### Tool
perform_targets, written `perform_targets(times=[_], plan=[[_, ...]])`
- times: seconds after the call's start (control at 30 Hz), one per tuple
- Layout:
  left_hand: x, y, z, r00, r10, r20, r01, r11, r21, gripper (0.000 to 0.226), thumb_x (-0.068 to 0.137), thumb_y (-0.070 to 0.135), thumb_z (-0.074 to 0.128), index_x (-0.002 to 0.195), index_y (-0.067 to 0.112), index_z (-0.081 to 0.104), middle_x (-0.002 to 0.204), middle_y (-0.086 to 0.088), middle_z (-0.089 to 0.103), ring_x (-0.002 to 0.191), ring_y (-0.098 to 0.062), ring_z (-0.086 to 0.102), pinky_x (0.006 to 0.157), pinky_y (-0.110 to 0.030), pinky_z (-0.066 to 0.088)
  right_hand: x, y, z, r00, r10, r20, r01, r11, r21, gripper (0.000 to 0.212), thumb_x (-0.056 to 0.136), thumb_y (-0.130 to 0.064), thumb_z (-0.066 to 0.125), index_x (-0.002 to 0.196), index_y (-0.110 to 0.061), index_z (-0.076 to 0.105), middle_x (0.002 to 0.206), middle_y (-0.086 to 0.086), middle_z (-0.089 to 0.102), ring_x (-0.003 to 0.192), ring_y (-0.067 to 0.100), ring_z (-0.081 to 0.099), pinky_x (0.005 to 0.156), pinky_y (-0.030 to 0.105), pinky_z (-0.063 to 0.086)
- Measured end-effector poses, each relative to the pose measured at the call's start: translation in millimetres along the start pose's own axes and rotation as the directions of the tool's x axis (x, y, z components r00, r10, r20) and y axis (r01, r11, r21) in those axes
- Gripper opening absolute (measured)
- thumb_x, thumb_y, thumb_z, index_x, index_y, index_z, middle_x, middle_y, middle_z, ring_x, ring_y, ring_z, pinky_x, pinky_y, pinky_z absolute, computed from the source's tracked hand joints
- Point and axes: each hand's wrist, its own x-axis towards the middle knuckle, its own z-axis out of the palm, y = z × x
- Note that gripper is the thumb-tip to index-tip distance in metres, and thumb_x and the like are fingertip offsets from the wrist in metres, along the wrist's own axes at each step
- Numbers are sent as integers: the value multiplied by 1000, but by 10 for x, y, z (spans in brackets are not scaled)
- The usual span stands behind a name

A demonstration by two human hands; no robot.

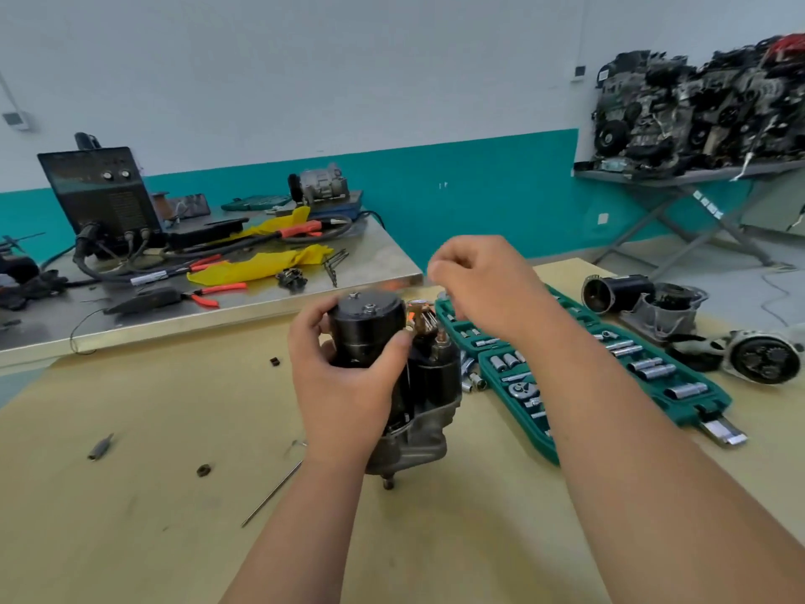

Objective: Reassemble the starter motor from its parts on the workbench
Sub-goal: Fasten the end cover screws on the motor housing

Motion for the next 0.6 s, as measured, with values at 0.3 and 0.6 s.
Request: perform_targets(times=[0.3, 0.6], plan=[[51, -88, -113, 999, 9, 35, -5, 995, -98, 58, 60, 41, 75, 110, 52, 49, 112, 3, 59, 88, 2, 67, 66, -12, 52, 106, 2161, -452, 803, 558, -207, -566, 609, -555, 25, 94, -17, 50, 109, -8, 68, 105, 16, 68, 83, 31, 57, 78, 35, 51], [88, -104, -100, 995, 19, 97, -6, 991, -131, 58, 60, 37, 73, 112, 47, 49, 109, 4, 60, 88, 2, 67, 66, -11, 51, 315, 2233, -365, 798, 577, -174, -479, 432, -764, 28, 90, -35, 62, 74, -14, 52, 71, 5, 57, 63, 22, 53, 63, 33, 48]])
